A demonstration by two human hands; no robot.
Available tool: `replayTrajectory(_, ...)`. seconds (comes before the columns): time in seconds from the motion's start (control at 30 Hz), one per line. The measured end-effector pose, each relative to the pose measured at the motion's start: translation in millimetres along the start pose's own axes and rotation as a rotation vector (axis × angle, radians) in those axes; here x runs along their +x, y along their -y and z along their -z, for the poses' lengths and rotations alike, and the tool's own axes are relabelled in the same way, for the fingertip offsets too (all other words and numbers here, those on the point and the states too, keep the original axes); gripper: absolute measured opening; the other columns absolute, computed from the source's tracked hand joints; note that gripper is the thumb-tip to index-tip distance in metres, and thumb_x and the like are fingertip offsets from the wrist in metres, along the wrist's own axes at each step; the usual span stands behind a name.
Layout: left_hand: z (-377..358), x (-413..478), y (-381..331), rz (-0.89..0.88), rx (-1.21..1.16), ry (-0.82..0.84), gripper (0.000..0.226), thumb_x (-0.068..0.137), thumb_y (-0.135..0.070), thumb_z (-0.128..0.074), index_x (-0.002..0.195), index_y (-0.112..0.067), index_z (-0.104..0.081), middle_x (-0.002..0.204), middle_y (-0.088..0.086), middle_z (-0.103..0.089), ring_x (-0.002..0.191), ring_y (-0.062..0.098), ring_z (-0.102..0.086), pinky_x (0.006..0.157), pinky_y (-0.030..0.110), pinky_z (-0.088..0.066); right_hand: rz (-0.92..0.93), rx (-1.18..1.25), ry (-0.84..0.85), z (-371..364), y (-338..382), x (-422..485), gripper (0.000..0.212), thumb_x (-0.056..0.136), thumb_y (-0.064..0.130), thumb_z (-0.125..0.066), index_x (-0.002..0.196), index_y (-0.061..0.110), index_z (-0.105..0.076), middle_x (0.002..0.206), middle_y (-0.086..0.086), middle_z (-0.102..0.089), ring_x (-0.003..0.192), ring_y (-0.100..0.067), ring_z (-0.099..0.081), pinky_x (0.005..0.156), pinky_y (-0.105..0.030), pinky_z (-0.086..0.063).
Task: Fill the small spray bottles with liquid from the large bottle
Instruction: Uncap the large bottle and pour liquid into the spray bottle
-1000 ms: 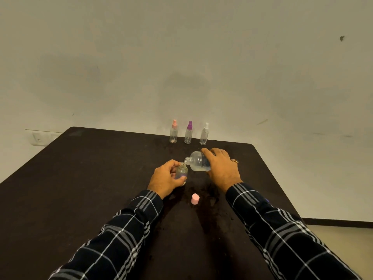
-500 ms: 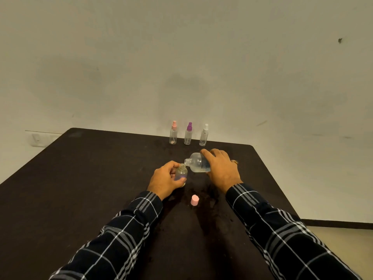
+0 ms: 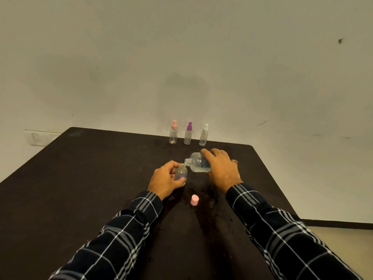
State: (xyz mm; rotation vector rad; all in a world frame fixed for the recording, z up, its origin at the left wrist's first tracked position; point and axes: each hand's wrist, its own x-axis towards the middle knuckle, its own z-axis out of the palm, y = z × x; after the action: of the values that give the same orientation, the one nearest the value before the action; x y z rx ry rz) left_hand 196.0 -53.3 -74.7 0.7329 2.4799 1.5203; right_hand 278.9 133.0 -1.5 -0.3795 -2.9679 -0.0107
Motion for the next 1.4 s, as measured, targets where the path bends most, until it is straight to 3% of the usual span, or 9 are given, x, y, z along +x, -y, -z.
replayTrajectory(0.37,0,0,0,-0.001,0.01,-0.004,0.042,0.077,-0.025,-0.087,0.11,-0.036,-0.062,0.101,-0.015,-0.069,0.091,0.0,-0.068,0.085,0.023,-0.058,-0.015,0.032,0.011,-4,-2,0,0.078,0.092,0.03,-0.07,0.154,0.036,-0.023,0.156,-0.007,-0.033,0.146,-0.03,-0.027,0.109,-0.063,-0.038)
replayTrajectory(0.63,1,-2,-3,-0.002,0.013,-0.001,0.043,0.079,-0.024,-0.086,0.114,-0.032,-0.063,0.098,-0.018,-0.066,0.088,-0.004,-0.065,0.076,0.013,-0.052,-0.032,0.125,0.012,-10,-2,-2,0.075,0.09,0.032,-0.072,0.15,0.036,-0.027,0.149,-0.005,-0.04,0.139,-0.029,-0.035,0.105,-0.063,-0.043)
replayTrajectory(0.8,0,-1,0,0.0,0.011,-0.003,0.045,0.078,-0.026,-0.087,0.115,-0.033,-0.063,0.102,-0.014,-0.069,0.09,0.001,-0.068,0.078,0.015,-0.053,-0.046,0.337,-0.025,-19,0,-6,0.074,0.082,0.029,-0.08,0.142,0.036,-0.036,0.139,-0.001,-0.049,0.131,-0.026,-0.045,0.104,-0.057,-0.047)
replayTrajectory(1.0,0,1,0,0.019,-0.005,0.0,0.046,0.078,-0.026,-0.087,0.117,-0.033,-0.063,0.104,-0.012,-0.07,0.093,0.004,-0.068,0.086,0.024,-0.057,-0.125,0.692,-0.13,-23,-3,-14,0.075,0.077,0.026,-0.085,0.138,0.029,-0.043,0.134,0.003,-0.056,0.122,-0.016,-0.053,0.106,-0.038,-0.047)
replayTrajectory(1.13,0,2,2,0.016,0.013,0.003,0.046,0.077,-0.028,-0.087,0.116,-0.034,-0.063,0.105,-0.011,-0.07,0.094,0.006,-0.069,0.089,0.03,-0.058,-0.175,0.848,-0.159,-25,-9,-30,0.074,0.079,0.023,-0.085,0.139,0.027,-0.043,0.129,0.01,-0.055,0.115,-0.008,-0.05,0.098,-0.024,-0.043)
replayTrajectory(1.3,1,0,1,0.024,0.031,-0.006,0.046,0.076,-0.03,-0.087,0.116,-0.033,-0.063,0.107,-0.01,-0.069,0.095,0.006,-0.068,0.09,0.031,-0.058,-0.273,0.992,-0.165,-31,-18,-44,0.076,0.08,0.023,-0.085,0.142,0.028,-0.041,0.128,0.013,-0.053,0.116,-0.007,-0.049,0.098,-0.023,-0.04)
replayTrajectory(1.4,2,0,-1,0.03,0.038,0.002,0.046,0.077,-0.029,-0.087,0.116,-0.032,-0.063,0.109,-0.009,-0.069,0.096,0.006,-0.067,0.09,0.03,-0.058,-0.344,1.077,-0.169,-35,-26,-49,0.077,0.079,0.027,-0.085,0.142,0.029,-0.041,0.131,0.011,-0.055,0.123,-0.014,-0.052,0.103,-0.031,-0.045)
